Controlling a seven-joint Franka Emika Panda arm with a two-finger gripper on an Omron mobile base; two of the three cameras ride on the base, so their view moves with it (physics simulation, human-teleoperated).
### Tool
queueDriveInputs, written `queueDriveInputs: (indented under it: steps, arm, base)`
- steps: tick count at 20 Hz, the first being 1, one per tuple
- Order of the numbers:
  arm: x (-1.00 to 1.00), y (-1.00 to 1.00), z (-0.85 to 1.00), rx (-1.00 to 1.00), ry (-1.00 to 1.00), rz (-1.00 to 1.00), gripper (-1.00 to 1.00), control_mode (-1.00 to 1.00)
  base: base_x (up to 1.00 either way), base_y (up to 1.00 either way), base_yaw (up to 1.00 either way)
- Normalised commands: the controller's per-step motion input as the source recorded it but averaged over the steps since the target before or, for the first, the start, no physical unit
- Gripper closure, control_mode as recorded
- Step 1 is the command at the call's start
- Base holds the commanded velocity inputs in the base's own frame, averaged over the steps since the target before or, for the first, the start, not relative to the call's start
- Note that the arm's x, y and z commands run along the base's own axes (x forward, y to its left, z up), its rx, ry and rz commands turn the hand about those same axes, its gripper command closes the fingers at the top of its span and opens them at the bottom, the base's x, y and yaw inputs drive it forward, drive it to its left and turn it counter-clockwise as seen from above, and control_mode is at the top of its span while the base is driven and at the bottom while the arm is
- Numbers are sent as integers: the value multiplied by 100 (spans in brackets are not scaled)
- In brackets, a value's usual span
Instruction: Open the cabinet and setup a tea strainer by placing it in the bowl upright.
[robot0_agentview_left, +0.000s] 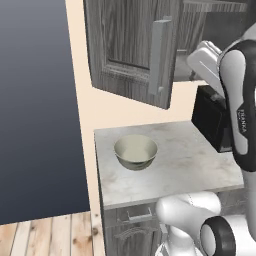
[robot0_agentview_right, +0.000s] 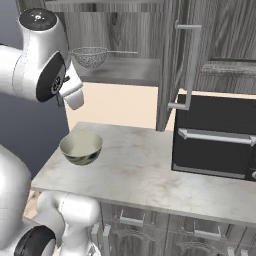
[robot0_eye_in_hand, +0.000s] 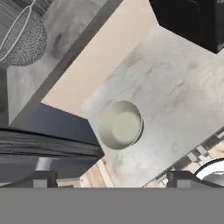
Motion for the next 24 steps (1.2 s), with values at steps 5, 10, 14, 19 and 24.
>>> queueDriveInputs:
  steps: [5,10,14,19,24]
  arm:
    - [71,7,-8,41,29,19,-100,-100]
    - [74,1,0,35,16,11,-100,-100]
    - [32,28,-13,8,1,5,-100,-100]
    - [18,33,-5,12,1,3,-100,-100]
    - [8,21,0,33,2,5,-100,-100]
  base:
    - [0,0,0]
    - [0,0,0]
    - [0,0,0]
    - [0,0,0]
    - [0,0,0]
